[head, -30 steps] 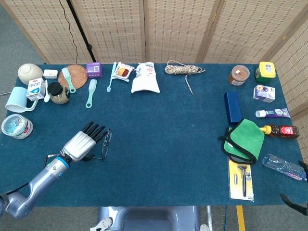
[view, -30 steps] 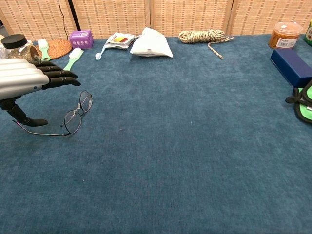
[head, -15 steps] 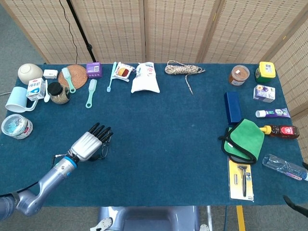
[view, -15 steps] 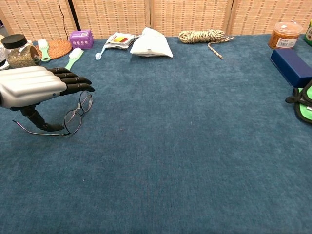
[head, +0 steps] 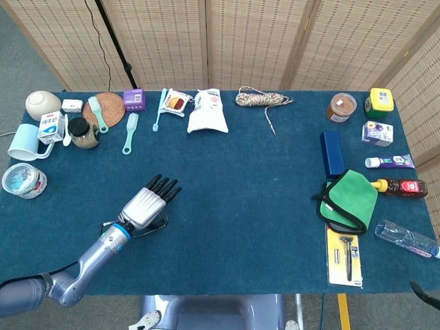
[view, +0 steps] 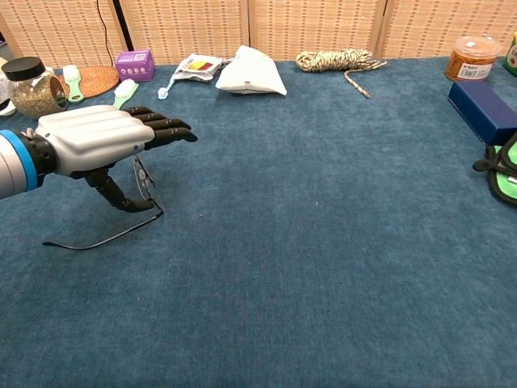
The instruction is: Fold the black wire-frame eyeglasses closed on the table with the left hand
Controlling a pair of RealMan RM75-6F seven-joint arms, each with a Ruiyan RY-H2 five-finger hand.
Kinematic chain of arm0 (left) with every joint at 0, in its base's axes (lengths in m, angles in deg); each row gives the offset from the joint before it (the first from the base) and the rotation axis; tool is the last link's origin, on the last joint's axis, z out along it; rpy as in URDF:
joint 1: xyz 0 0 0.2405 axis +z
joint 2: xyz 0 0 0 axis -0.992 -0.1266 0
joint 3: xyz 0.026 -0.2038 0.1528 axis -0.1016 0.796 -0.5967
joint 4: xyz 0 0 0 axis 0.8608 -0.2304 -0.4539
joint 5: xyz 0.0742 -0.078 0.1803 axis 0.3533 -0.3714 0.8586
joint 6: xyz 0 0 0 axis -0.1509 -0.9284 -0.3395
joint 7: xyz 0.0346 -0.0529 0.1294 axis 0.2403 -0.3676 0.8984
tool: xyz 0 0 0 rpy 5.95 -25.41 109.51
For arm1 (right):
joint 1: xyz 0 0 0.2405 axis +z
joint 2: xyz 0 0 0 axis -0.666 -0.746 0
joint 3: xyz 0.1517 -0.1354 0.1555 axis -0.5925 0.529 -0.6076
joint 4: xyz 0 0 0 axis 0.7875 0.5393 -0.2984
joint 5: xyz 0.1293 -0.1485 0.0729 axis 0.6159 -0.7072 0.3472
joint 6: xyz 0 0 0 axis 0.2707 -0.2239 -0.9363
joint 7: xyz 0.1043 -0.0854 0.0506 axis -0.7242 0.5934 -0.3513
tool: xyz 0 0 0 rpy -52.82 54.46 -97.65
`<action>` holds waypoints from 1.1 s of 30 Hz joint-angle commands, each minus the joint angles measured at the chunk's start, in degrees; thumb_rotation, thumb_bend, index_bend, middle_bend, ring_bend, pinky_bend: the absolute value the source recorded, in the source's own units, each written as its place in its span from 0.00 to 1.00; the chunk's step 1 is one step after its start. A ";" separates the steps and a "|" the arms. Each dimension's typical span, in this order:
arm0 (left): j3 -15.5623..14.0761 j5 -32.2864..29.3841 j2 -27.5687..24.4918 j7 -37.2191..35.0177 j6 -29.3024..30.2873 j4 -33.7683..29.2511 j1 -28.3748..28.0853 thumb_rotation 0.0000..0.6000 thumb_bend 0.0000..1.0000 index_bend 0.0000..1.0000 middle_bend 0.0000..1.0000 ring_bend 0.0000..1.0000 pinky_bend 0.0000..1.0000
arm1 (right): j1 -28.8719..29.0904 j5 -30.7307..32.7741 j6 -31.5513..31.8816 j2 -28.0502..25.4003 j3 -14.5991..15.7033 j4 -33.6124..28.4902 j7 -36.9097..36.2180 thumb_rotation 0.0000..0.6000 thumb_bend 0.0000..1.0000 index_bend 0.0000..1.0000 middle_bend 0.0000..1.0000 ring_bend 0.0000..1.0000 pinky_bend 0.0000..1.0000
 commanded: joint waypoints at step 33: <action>-4.10 -4.06 -4.47 -0.47 -2.43 -5.03 1.35 0.71 0.26 0.06 0.00 0.00 0.00 | -0.08 -0.87 -0.01 0.25 0.12 0.86 -1.30 1.00 0.00 0.12 0.03 0.02 0.15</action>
